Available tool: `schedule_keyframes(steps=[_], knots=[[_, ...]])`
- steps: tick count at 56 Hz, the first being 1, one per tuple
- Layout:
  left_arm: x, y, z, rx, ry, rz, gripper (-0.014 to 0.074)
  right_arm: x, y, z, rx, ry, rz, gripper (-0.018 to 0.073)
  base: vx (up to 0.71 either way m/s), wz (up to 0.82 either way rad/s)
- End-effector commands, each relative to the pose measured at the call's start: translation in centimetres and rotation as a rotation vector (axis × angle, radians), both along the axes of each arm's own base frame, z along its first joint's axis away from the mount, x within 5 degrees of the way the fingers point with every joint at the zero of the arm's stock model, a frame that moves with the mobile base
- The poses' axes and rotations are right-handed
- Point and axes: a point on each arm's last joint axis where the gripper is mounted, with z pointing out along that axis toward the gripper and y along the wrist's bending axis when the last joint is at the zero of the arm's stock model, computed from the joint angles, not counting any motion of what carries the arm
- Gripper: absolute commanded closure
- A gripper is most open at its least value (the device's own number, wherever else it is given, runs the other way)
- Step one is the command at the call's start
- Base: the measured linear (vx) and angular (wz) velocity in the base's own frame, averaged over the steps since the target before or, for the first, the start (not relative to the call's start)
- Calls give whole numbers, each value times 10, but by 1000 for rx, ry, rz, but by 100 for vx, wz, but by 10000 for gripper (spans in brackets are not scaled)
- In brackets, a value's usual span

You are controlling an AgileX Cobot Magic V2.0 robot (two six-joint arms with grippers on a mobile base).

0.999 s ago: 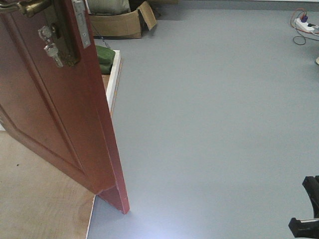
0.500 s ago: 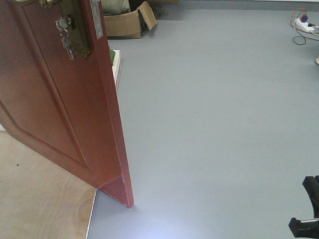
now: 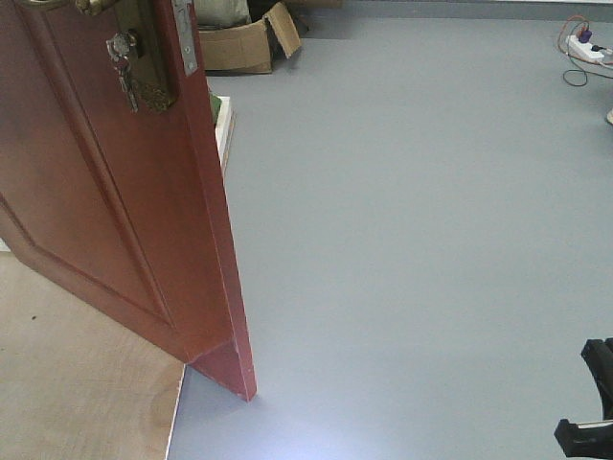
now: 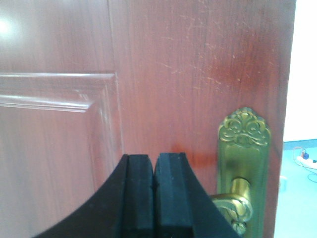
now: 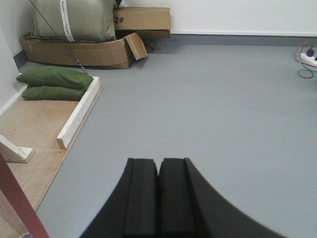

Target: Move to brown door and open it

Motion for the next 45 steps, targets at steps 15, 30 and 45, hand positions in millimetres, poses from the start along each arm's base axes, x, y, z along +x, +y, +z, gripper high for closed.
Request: schedule_keyframes(steps=[15, 30, 45], knots=[[-5, -2, 12, -12, -41, -23, 603, 2, 0, 6, -6, -79, -2, 559, 0, 0], [-5, -1, 12, -12, -41, -19, 603, 2, 0, 6, -6, -79, -2, 559, 0, 0], [-5, -1, 12, -13, -40, -15, 603, 2, 0, 6, -6, -79, -2, 559, 0, -1]])
